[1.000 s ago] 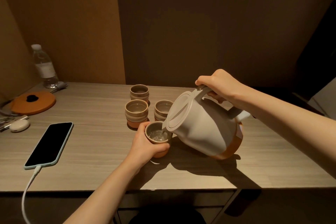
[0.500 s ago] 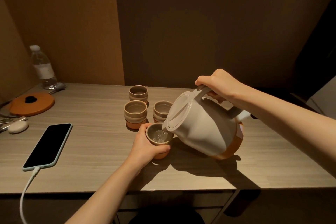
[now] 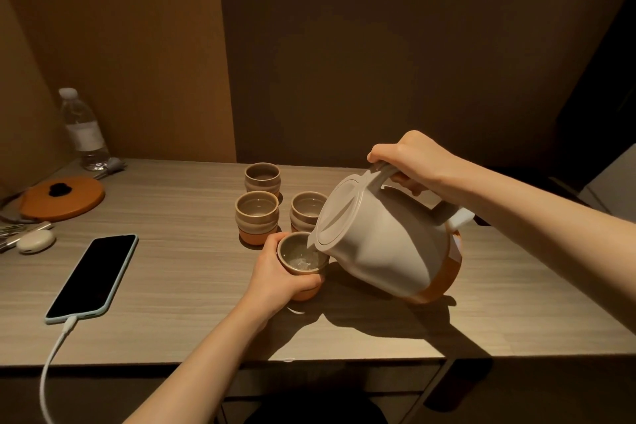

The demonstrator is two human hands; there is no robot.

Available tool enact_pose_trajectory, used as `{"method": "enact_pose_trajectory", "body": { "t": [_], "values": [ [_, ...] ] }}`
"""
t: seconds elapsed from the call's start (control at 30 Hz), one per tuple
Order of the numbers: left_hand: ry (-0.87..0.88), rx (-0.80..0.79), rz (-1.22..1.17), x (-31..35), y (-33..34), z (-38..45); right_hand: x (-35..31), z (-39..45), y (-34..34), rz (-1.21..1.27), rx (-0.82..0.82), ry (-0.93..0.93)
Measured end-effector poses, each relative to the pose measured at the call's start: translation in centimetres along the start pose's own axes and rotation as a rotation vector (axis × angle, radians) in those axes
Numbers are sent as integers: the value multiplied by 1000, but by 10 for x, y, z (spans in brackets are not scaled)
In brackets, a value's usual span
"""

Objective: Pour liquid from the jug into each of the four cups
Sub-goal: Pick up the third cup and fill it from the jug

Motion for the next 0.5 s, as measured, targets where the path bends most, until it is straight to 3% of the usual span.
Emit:
{"method": "enact_pose_trajectory", "body": {
  "t": [0.5],
  "values": [
    [1, -3, 5, -1, -2, 2, 3, 1, 0, -27, 6, 25]
  ]
}}
Point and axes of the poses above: each hand's wrist, its own z-axis towards the middle knuckle, its own y-axis out of the palm, x = y × z, the point moved 8 cm from there along z, towards the middle knuckle, and after that the axes turned 10 degrees about -x, right-handed, at the moved point
